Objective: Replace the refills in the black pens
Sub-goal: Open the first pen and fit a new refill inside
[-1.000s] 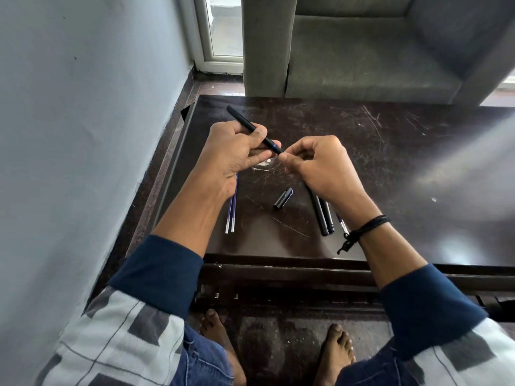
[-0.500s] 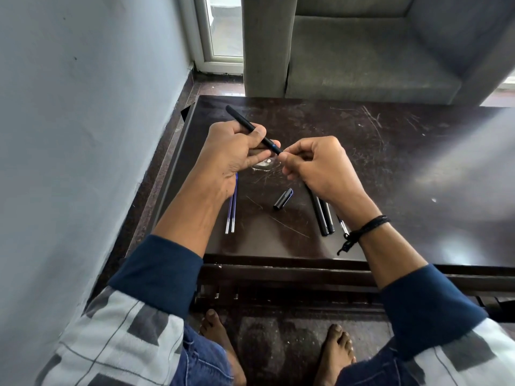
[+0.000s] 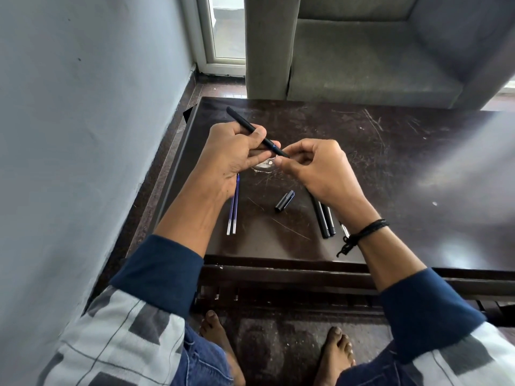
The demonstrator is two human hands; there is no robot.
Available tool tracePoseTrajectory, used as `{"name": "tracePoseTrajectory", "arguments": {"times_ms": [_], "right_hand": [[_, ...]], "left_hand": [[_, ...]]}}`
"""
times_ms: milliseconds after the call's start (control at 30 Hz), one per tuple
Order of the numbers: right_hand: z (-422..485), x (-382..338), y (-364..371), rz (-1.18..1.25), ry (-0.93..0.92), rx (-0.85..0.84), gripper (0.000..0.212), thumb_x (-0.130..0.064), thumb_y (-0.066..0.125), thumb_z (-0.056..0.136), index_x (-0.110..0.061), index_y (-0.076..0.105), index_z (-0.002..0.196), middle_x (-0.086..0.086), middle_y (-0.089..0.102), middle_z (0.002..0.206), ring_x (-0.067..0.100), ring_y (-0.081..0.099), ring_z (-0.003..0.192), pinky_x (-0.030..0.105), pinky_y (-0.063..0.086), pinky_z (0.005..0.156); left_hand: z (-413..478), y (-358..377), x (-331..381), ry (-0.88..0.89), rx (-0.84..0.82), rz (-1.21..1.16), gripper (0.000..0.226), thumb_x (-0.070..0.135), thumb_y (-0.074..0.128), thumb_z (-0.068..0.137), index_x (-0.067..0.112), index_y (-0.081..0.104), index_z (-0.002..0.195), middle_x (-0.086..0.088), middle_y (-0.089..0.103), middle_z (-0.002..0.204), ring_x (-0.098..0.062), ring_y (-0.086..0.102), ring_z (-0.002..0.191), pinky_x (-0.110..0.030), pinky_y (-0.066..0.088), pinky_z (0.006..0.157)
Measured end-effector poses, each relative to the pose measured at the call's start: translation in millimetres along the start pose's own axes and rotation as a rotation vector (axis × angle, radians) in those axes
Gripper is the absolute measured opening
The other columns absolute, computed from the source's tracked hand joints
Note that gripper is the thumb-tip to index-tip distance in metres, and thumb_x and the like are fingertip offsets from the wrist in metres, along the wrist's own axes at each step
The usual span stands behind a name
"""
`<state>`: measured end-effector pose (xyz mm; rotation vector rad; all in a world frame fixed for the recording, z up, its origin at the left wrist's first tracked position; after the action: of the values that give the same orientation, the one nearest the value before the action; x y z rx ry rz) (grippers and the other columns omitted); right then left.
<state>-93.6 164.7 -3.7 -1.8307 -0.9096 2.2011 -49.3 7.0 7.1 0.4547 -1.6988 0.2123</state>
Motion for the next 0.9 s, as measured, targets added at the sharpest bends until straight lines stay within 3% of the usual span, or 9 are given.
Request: {"name": "tracePoseTrajectory", "arguments": {"times_ms": [67, 300, 467, 667, 900], "right_hand": [[0.3, 1.0, -1.2, -0.005, 0.004, 0.024, 0.021, -0.038, 0.086, 0.08, -0.023, 0.072, 0.087, -0.003, 0.074, 0.077, 0.007, 0.067, 0.069, 0.029, 0.055, 0.07], [0.2, 0.4, 0.4, 0.02, 0.022, -0.009, 0.013, -0.027, 0.072, 0.094, -0.018, 0.074, 0.084, -0.001, 0.075, 0.069, 0.007, 0.067, 0.063, 0.043, 0.061, 0.079], [-0.1, 0.7, 0.4, 0.002, 0.003, 0.007, 0.02, -0.037, 0.084, 0.081, -0.025, 0.071, 0.09, 0.0, 0.075, 0.077, 0.01, 0.07, 0.071, 0.032, 0.057, 0.071], [2.8, 3.2, 1.5, 0.029, 0.007, -0.01, 0.008, -0.023, 0.075, 0.092, -0.019, 0.073, 0.085, -0.004, 0.074, 0.066, 0.008, 0.068, 0.062, 0.041, 0.061, 0.076], [0.2, -0.6, -0.3, -0.004, -0.034, 0.02, 0.018, -0.032, 0.084, 0.082, -0.023, 0.072, 0.092, -0.004, 0.073, 0.073, -0.001, 0.063, 0.062, 0.022, 0.049, 0.064]], "left_hand": [[-0.2, 0.8, -0.5, -0.004, -0.003, 0.0, 0.012, 0.004, 0.059, 0.098, -0.004, 0.061, 0.106, -0.025, 0.074, 0.095, -0.027, 0.077, 0.084, -0.029, 0.063, 0.072], [-1.0, 2.3, -0.9, -0.01, -0.011, 0.004, 0.018, 0.005, 0.059, 0.098, -0.007, 0.061, 0.111, -0.024, 0.075, 0.093, -0.026, 0.077, 0.083, -0.029, 0.063, 0.074], [-1.2, 0.5, -0.2, -0.004, 0.0, -0.001, 0.018, 0.004, 0.059, 0.098, -0.008, 0.06, 0.111, -0.025, 0.074, 0.095, -0.027, 0.077, 0.084, -0.029, 0.063, 0.073], [-1.3, 2.7, -1.5, -0.013, -0.013, 0.01, 0.02, 0.005, 0.058, 0.098, -0.008, 0.06, 0.113, -0.024, 0.074, 0.094, -0.025, 0.077, 0.083, -0.03, 0.063, 0.075], [0.2, -0.6, 0.0, 0.0, -0.001, 0.009, 0.017, 0.004, 0.058, 0.098, -0.008, 0.06, 0.111, -0.028, 0.072, 0.1, -0.025, 0.077, 0.085, -0.028, 0.062, 0.072]]}}
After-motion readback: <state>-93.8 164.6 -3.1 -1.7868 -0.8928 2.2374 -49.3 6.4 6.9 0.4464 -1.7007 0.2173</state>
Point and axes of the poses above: each hand's wrist, its own z-axis towards the middle knuckle, its own y-axis out of the palm, x = y × z, the point moved 6 cm from there along z, towards the middle knuckle
